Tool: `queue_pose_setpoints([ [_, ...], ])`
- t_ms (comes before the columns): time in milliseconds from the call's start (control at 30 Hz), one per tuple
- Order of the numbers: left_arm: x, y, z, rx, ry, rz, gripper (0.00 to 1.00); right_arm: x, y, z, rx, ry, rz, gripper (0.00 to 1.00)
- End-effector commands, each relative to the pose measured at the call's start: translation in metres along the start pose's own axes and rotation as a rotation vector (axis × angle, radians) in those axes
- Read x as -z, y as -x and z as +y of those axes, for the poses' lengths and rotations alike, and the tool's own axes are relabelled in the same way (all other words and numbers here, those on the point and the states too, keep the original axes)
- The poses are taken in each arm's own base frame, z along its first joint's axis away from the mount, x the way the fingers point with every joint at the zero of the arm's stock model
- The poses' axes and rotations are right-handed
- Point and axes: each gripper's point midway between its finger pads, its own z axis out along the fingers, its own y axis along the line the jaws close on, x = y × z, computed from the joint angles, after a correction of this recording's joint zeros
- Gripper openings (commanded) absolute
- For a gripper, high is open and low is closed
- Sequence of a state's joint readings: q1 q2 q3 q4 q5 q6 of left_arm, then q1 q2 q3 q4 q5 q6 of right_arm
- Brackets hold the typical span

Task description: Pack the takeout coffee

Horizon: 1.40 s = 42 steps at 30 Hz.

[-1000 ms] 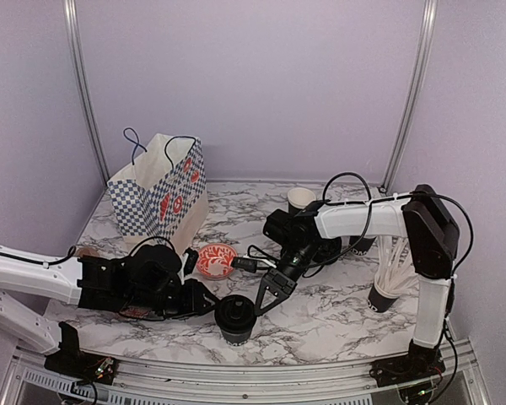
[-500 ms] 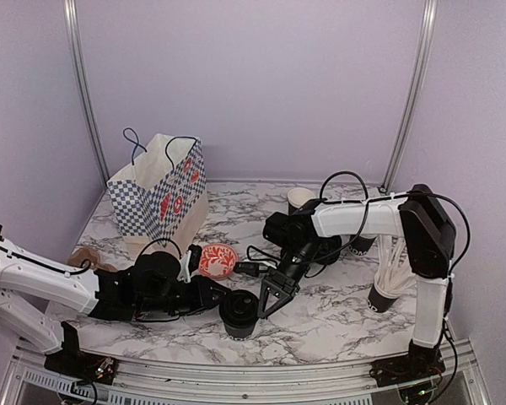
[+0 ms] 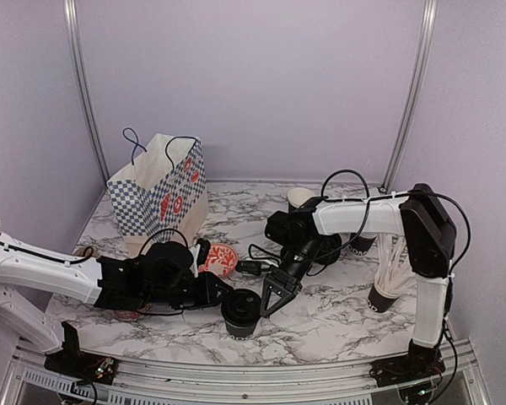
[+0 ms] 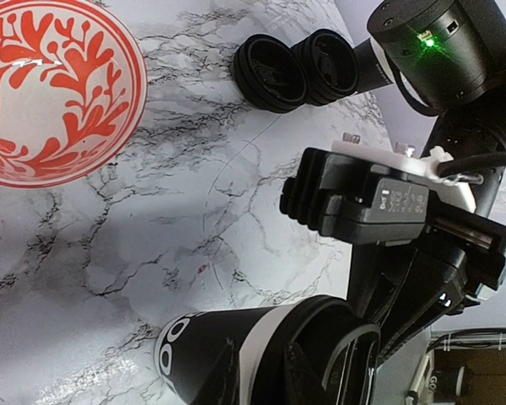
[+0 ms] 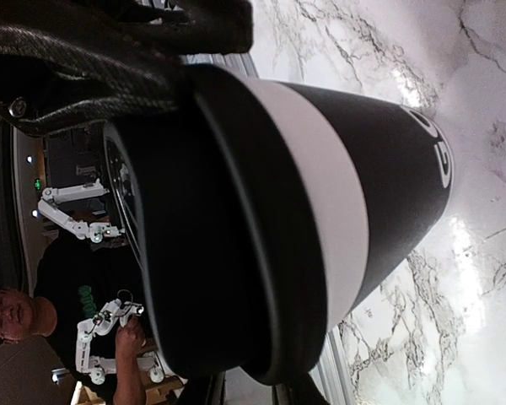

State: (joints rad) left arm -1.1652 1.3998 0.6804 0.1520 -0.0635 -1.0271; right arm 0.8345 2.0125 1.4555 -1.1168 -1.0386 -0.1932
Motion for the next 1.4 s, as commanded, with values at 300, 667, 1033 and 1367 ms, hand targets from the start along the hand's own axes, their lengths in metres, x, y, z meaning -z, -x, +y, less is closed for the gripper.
queue_pose_setpoints([
  [300,0.035,-0.075,0.094,-0.181,0.504,0.32,0.26,0.012,0.052,-0.031,0.352,-0.261,-0.136,0.18],
  [667,0.048,-0.026,0.038,-0.19,0.387,0.135,0.4,0.028,0.05,-0.012,0.412,-0.302,-0.153,0.24],
  [1033,0.072,-0.001,0.016,-0.239,0.299,0.029,0.6,0.045,0.043,0.01,0.511,-0.343,-0.156,0.34],
  [1367,0.079,-0.01,0.012,-0.201,0.177,-0.011,0.69,0.047,0.035,0.017,0.567,-0.332,-0.157,0.37],
])
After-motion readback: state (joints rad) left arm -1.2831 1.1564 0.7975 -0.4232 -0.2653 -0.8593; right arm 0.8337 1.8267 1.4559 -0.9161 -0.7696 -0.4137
